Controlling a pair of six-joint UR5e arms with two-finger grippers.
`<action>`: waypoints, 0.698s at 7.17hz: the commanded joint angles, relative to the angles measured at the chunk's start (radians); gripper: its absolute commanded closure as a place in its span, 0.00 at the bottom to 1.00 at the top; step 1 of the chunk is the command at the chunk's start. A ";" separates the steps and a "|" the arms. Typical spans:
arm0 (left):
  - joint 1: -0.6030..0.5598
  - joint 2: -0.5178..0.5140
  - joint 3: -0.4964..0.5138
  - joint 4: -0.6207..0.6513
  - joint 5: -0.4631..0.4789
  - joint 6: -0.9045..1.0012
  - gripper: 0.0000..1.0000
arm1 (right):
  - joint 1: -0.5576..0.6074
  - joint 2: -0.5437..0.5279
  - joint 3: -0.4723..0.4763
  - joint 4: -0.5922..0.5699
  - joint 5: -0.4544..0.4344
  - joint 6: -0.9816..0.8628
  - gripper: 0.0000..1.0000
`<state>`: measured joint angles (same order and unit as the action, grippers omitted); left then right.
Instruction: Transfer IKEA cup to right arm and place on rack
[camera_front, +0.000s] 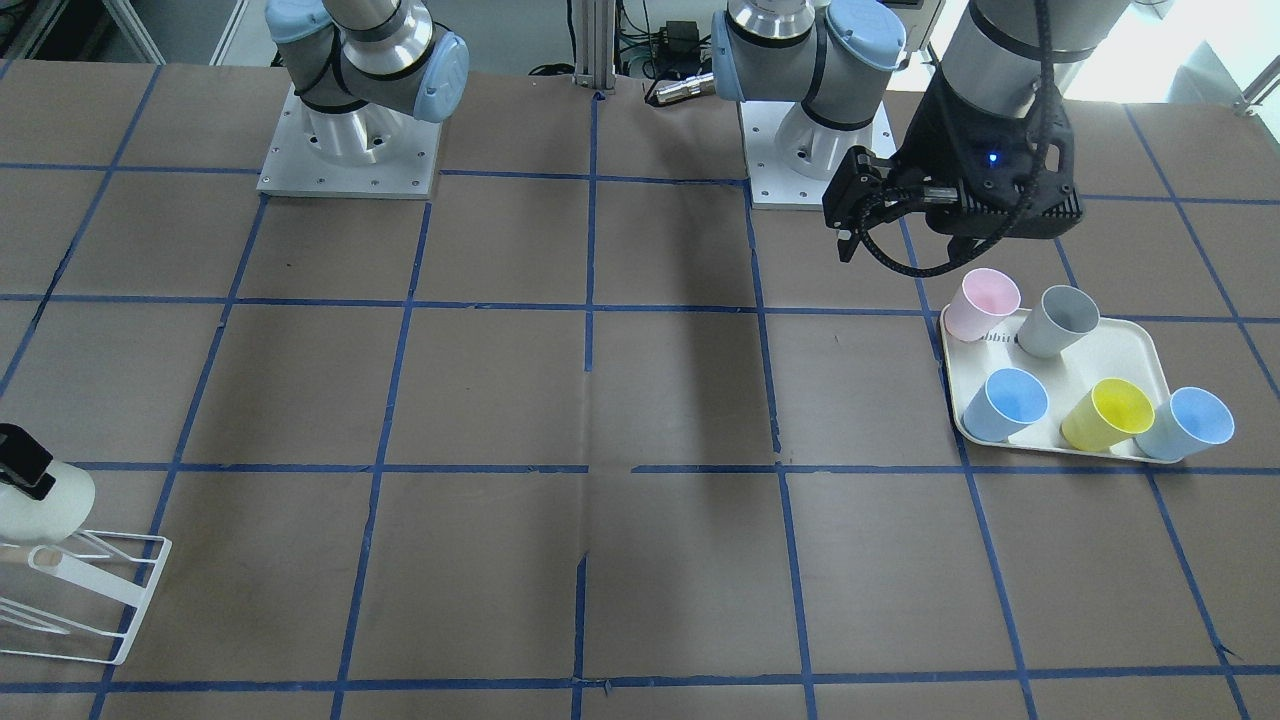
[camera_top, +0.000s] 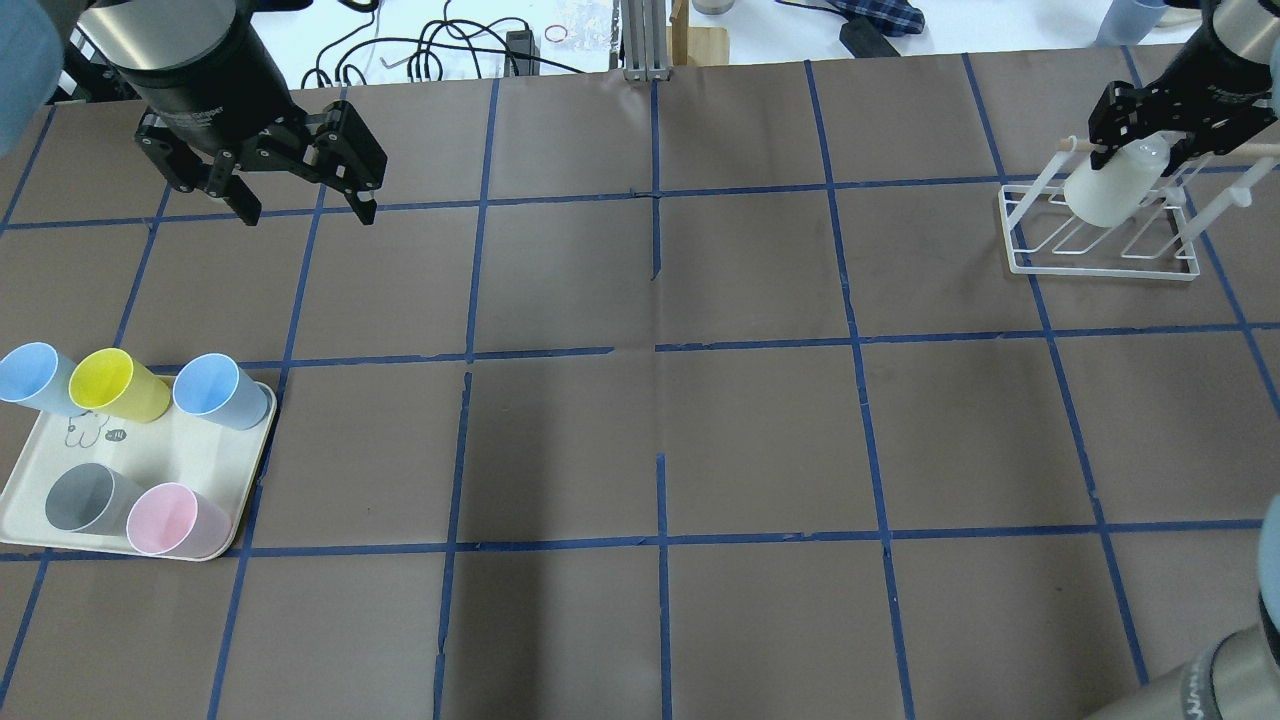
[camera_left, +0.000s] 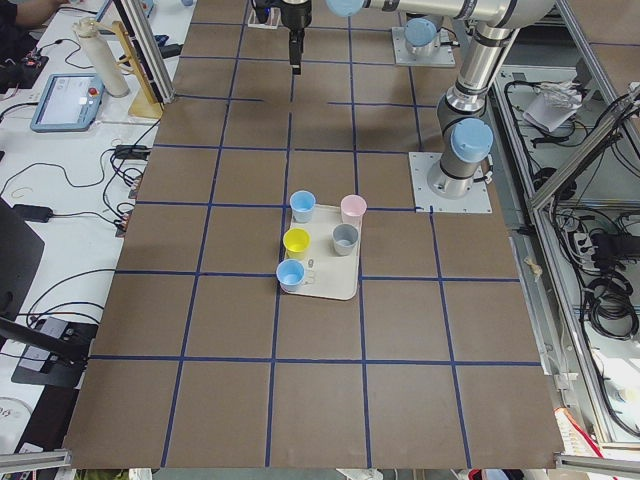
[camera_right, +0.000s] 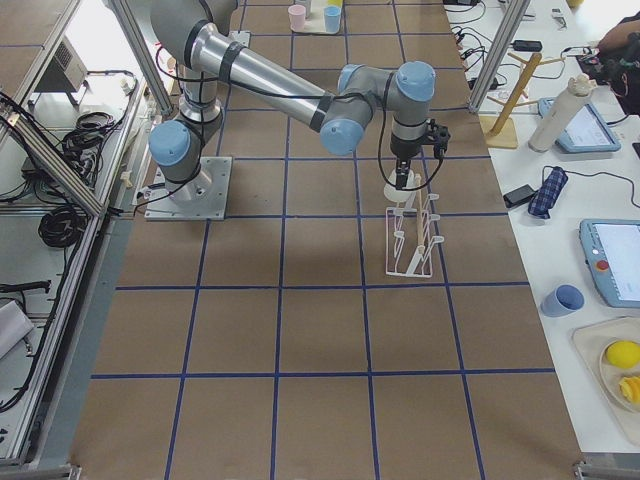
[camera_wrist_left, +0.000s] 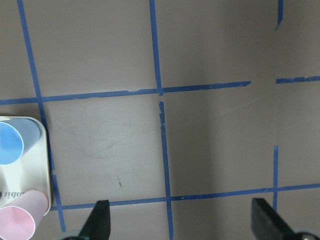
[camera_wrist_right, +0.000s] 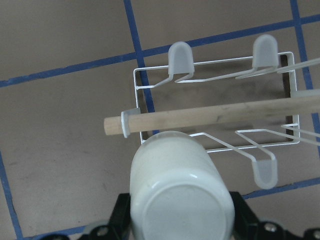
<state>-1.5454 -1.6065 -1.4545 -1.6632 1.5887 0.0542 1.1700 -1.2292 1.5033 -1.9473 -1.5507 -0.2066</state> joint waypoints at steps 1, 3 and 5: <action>0.007 0.005 0.000 0.002 -0.003 0.007 0.00 | 0.002 0.034 0.000 -0.019 0.001 0.000 0.33; 0.001 0.010 -0.001 0.000 0.007 -0.002 0.00 | 0.002 0.031 -0.001 -0.013 0.006 -0.002 0.00; 0.007 -0.013 0.026 0.025 0.002 0.003 0.00 | 0.005 -0.036 -0.009 0.045 0.001 0.000 0.00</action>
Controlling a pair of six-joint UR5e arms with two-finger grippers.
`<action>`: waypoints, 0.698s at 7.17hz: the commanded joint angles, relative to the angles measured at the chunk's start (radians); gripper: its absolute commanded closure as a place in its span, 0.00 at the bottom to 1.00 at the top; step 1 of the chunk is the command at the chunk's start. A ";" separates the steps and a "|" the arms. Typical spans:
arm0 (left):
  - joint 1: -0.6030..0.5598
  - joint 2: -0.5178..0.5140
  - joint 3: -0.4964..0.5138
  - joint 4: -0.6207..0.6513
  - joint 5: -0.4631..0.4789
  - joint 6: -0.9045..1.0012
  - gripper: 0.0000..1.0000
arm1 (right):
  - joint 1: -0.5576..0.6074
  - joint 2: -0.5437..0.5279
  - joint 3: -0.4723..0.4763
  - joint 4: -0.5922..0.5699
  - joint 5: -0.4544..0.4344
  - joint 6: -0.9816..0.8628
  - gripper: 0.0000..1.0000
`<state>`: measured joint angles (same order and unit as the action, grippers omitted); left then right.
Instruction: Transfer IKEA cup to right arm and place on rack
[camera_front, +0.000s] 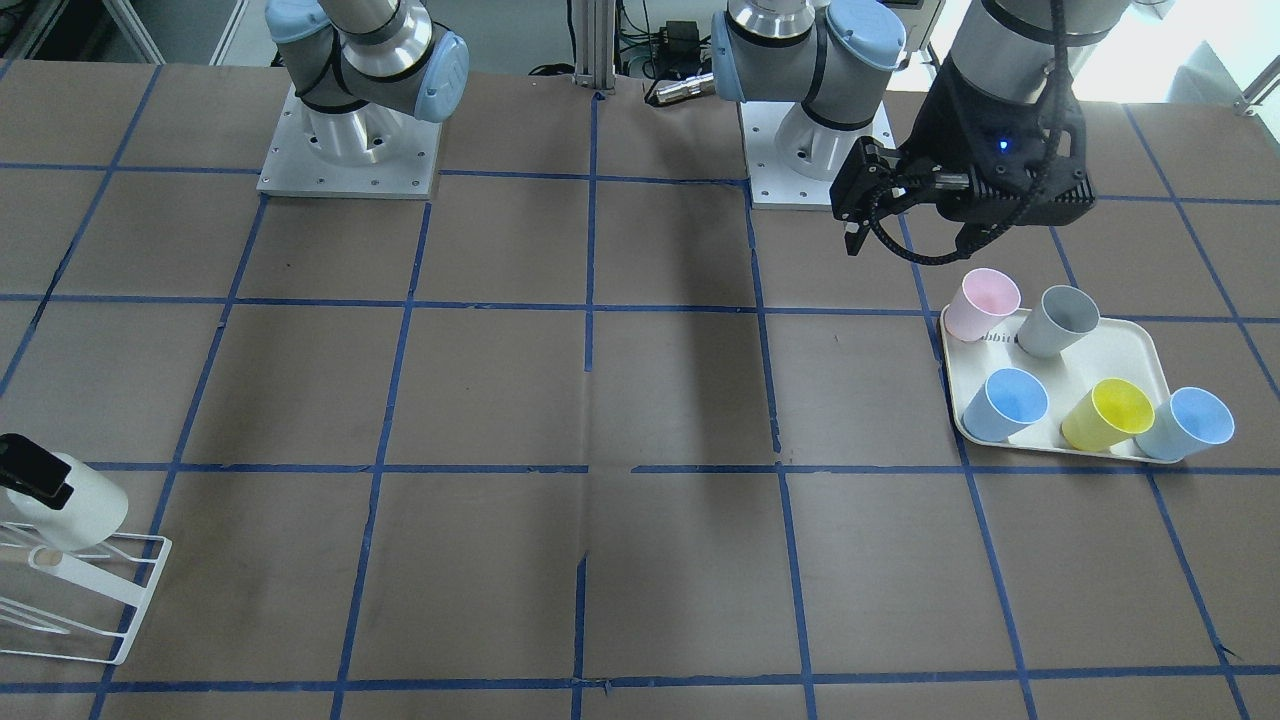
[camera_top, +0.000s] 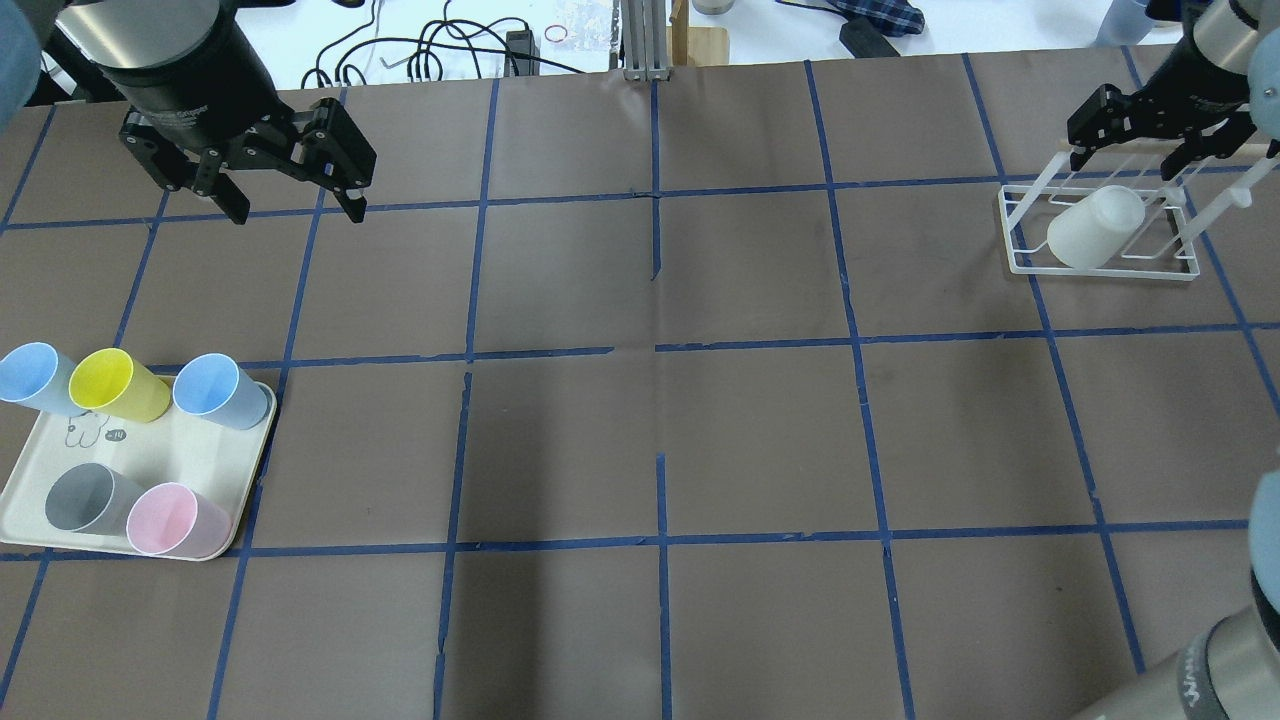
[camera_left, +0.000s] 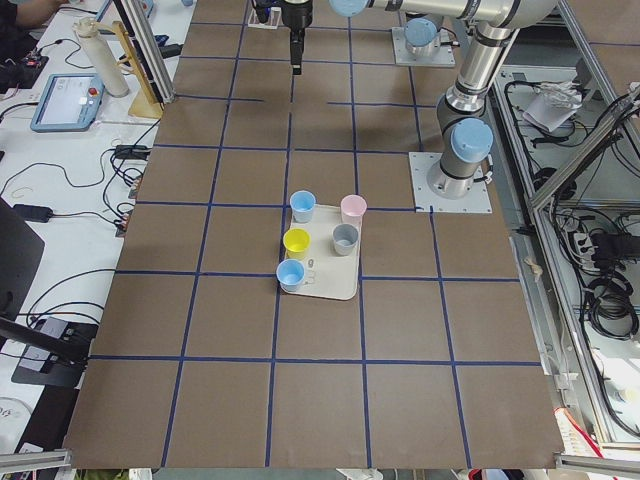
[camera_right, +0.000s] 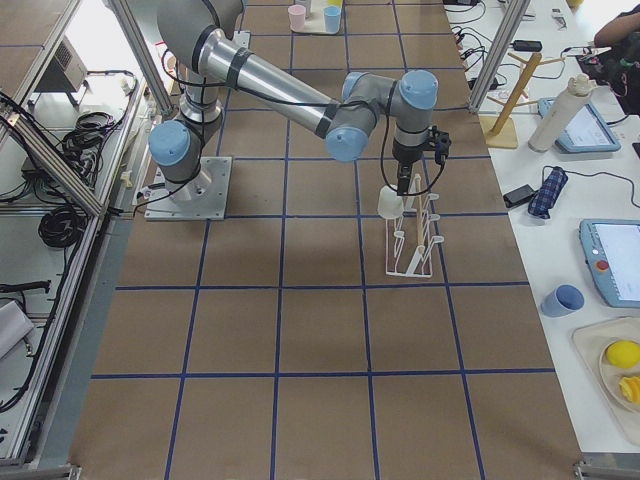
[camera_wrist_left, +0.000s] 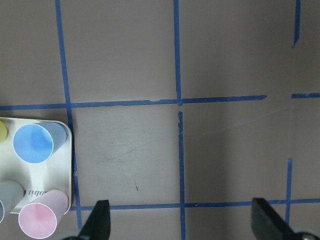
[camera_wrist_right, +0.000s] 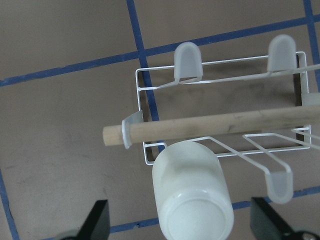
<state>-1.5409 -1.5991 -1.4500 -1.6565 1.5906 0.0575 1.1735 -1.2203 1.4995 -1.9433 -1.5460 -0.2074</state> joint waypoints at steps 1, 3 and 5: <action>0.001 -0.024 0.013 0.033 -0.003 -0.004 0.00 | 0.020 -0.117 -0.011 0.137 0.006 0.003 0.00; -0.011 -0.015 0.007 0.024 0.003 -0.005 0.00 | 0.101 -0.239 -0.016 0.257 0.009 0.016 0.00; -0.016 -0.005 -0.048 0.029 0.005 -0.004 0.00 | 0.236 -0.323 -0.013 0.346 0.007 0.031 0.00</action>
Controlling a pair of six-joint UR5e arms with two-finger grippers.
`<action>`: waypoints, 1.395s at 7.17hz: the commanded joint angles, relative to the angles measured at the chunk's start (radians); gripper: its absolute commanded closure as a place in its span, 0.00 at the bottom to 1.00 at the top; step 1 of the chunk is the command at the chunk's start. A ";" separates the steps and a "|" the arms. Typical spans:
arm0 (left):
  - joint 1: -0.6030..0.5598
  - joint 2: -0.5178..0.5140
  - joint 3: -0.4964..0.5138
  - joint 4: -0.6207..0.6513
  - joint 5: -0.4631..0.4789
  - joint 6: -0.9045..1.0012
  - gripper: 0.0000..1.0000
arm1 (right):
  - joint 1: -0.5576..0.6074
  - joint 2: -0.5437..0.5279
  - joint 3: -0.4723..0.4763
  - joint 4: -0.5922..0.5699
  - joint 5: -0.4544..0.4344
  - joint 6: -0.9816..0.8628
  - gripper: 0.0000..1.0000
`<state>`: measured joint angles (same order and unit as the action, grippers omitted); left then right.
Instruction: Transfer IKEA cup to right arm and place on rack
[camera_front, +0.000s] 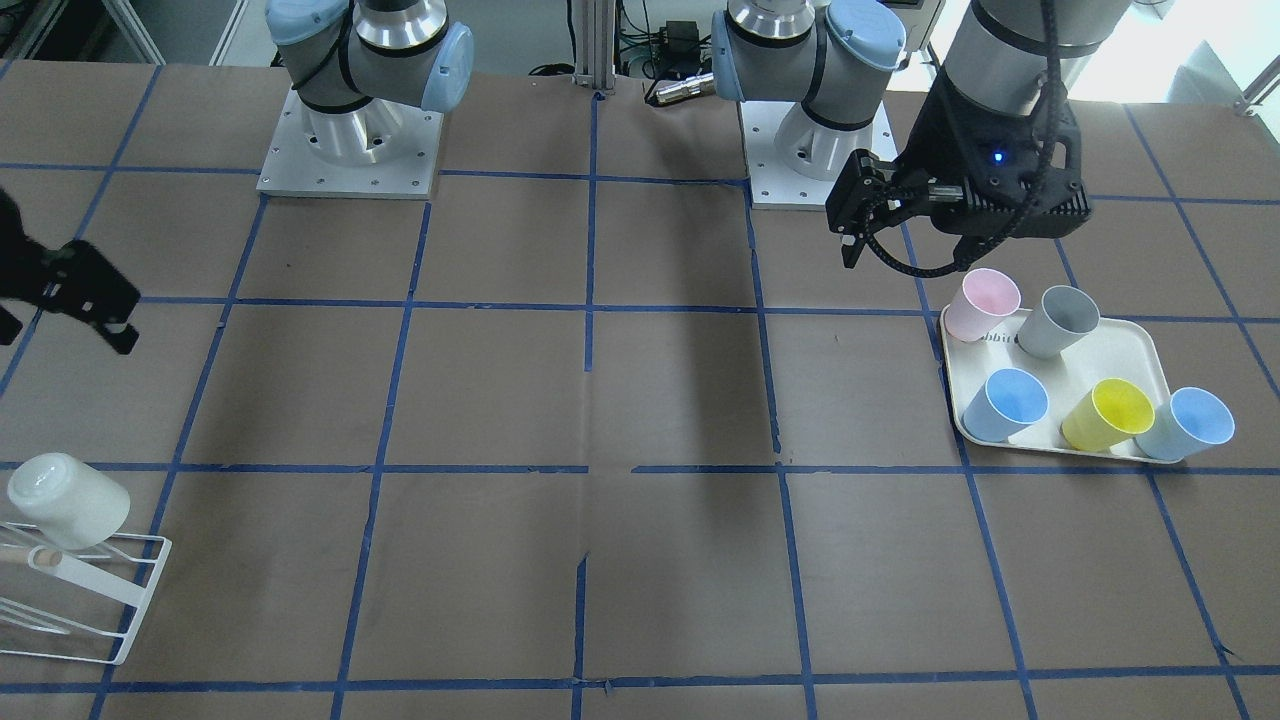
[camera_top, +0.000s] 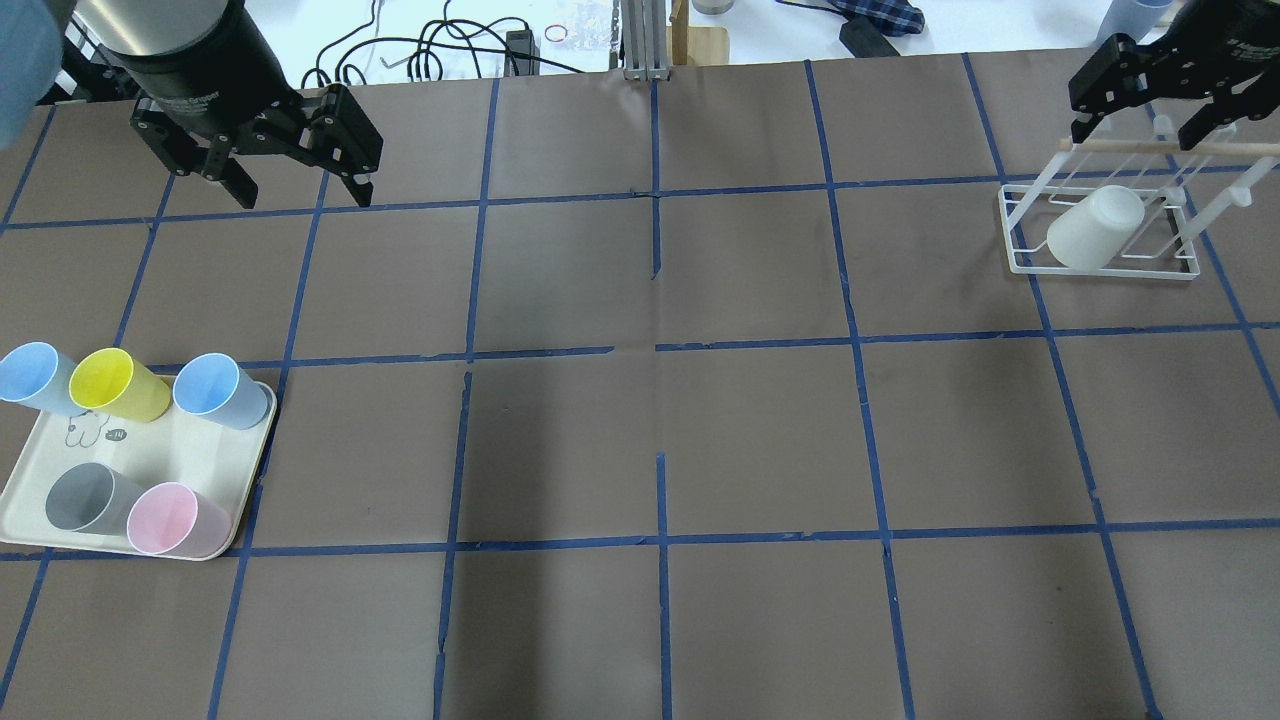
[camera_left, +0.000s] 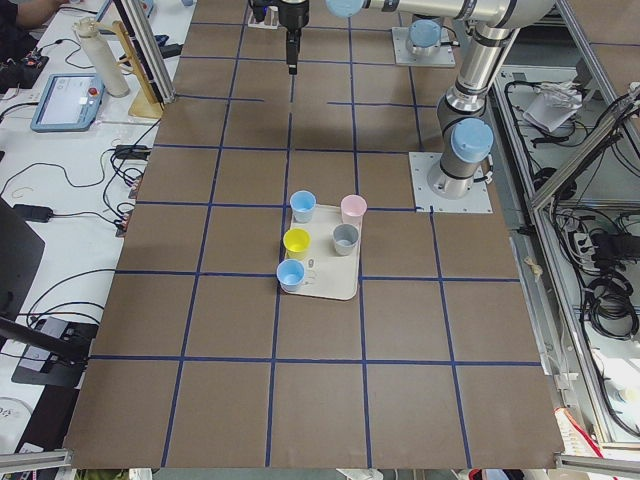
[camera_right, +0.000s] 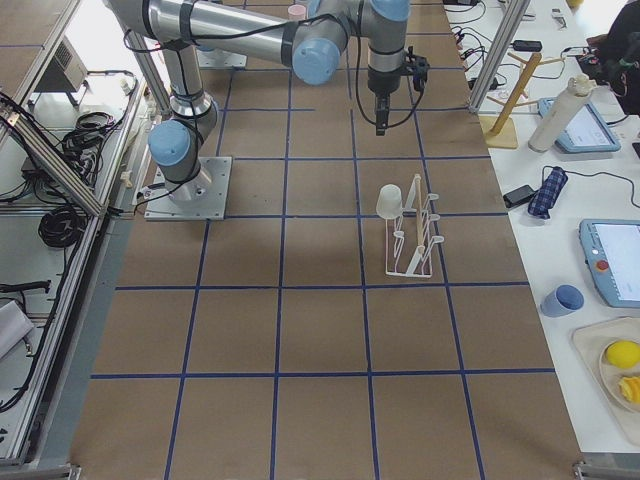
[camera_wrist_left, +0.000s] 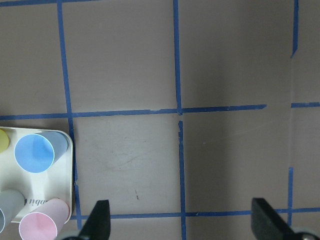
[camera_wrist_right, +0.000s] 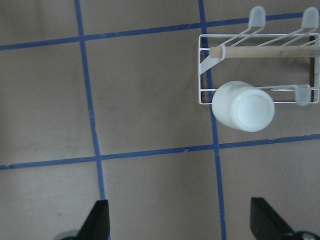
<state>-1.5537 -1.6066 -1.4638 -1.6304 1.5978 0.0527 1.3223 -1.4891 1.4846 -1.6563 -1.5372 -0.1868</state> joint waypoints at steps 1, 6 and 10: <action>-0.003 -0.018 -0.084 0.021 0.001 -0.005 0.00 | 0.165 -0.069 0.002 0.090 -0.006 0.056 0.00; -0.002 0.007 -0.093 0.107 -0.062 0.000 0.00 | 0.302 -0.070 0.019 0.096 -0.014 0.141 0.00; -0.013 -0.017 -0.063 0.143 -0.010 0.027 0.00 | 0.302 -0.068 0.017 0.069 -0.014 0.136 0.00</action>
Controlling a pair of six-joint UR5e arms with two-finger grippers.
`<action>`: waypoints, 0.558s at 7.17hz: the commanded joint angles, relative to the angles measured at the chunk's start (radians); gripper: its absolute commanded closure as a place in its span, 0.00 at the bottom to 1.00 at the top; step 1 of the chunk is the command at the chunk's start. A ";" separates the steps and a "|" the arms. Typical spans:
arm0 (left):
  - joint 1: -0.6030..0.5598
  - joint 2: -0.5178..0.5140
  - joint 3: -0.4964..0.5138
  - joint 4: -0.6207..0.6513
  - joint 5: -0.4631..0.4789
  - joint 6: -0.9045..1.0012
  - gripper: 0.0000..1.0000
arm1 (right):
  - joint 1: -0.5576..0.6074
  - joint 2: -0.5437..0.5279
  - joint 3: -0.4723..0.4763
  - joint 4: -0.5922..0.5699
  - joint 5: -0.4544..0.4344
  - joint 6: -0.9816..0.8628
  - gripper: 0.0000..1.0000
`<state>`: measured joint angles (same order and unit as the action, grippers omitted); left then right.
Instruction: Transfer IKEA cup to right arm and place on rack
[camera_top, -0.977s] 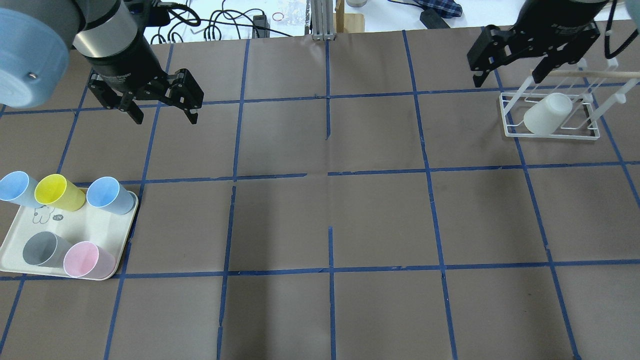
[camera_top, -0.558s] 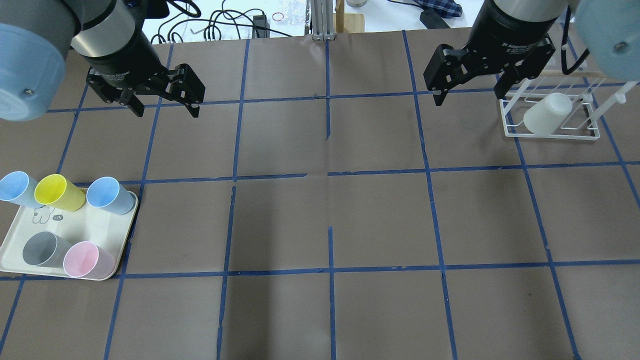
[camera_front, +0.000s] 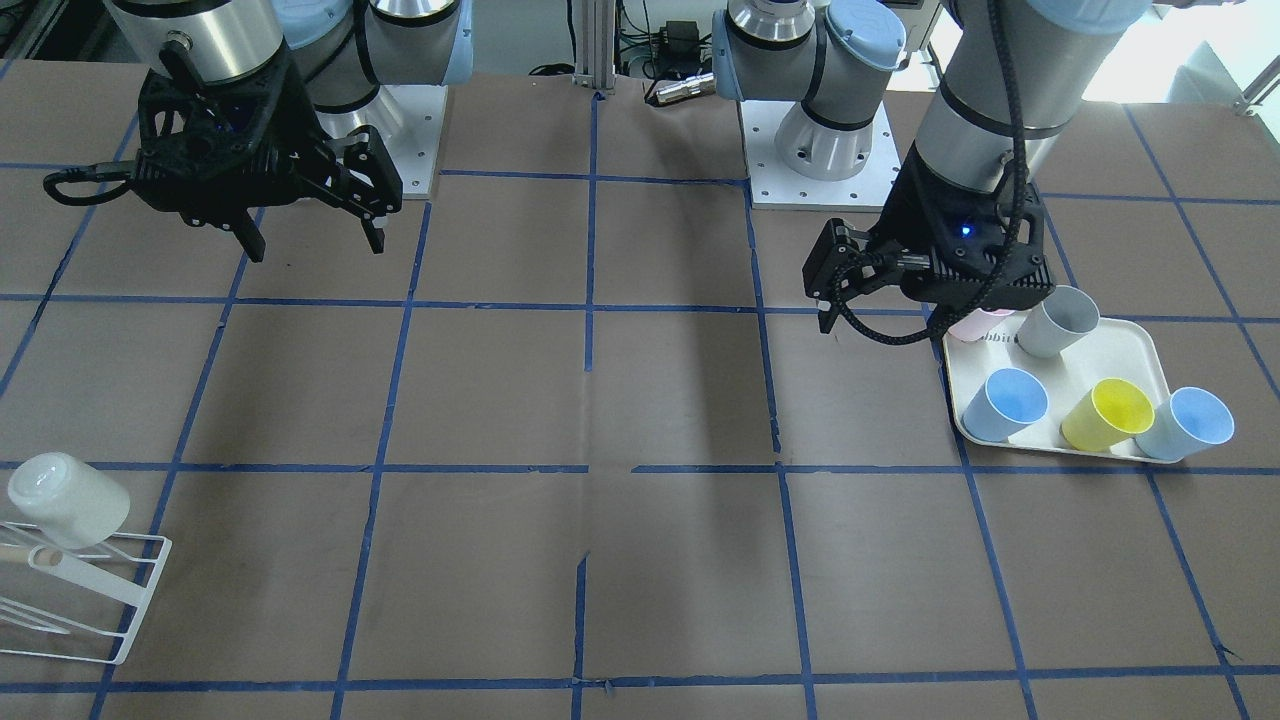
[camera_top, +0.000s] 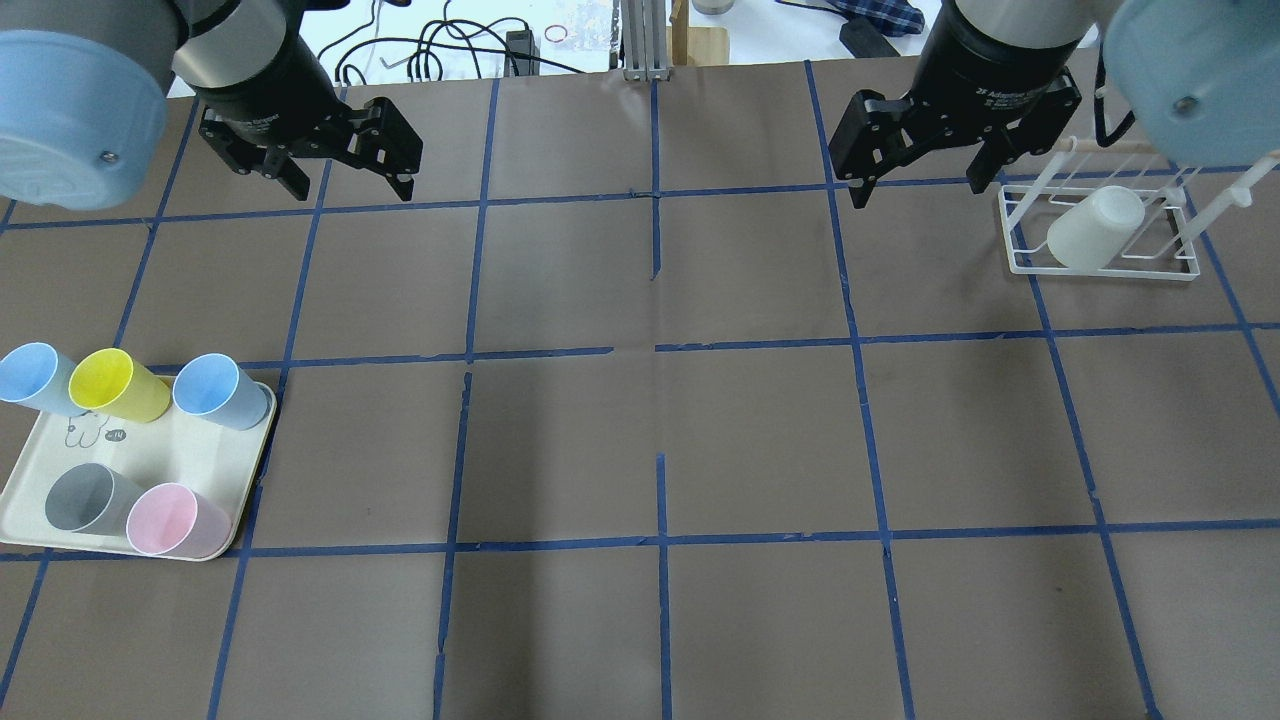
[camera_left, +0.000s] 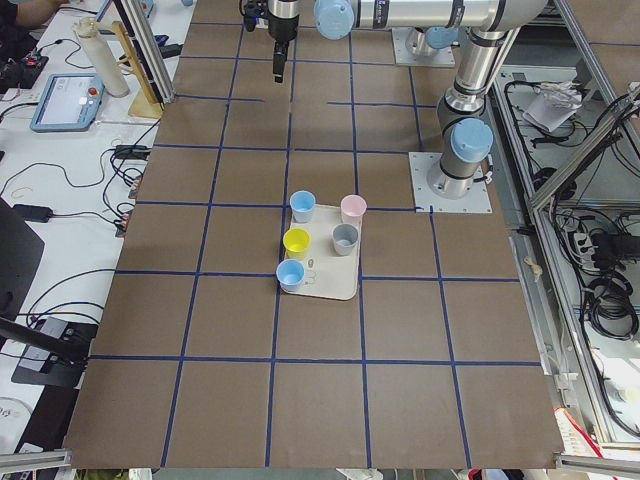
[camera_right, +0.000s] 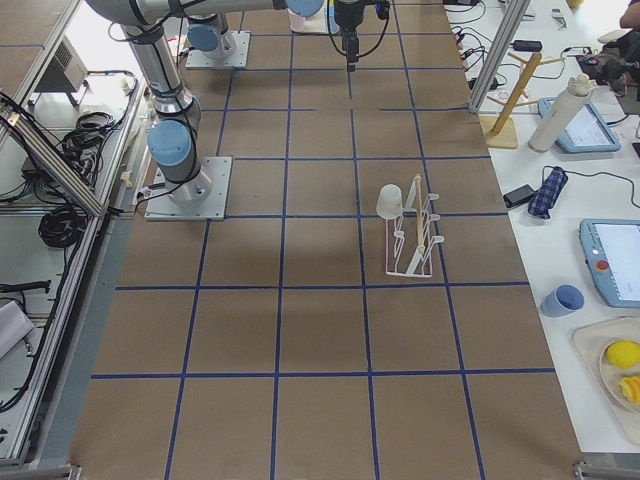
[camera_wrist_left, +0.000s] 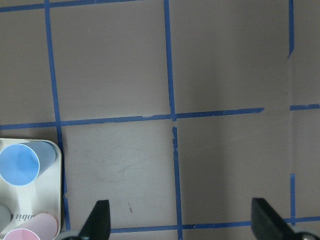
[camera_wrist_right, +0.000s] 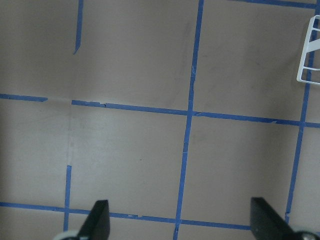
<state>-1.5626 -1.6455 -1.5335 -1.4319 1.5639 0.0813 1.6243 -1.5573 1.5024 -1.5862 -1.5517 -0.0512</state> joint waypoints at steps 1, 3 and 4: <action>-0.005 0.032 0.018 -0.097 0.022 -0.005 0.00 | 0.000 -0.001 -0.001 0.000 0.002 0.002 0.00; -0.005 0.079 0.047 -0.221 0.024 -0.003 0.00 | 0.000 -0.001 0.001 0.003 0.005 0.004 0.00; -0.007 0.073 0.053 -0.226 0.024 -0.002 0.00 | 0.000 -0.001 0.001 0.003 0.004 0.005 0.00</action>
<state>-1.5681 -1.5785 -1.4923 -1.6298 1.5869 0.0782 1.6245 -1.5581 1.5031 -1.5845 -1.5471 -0.0475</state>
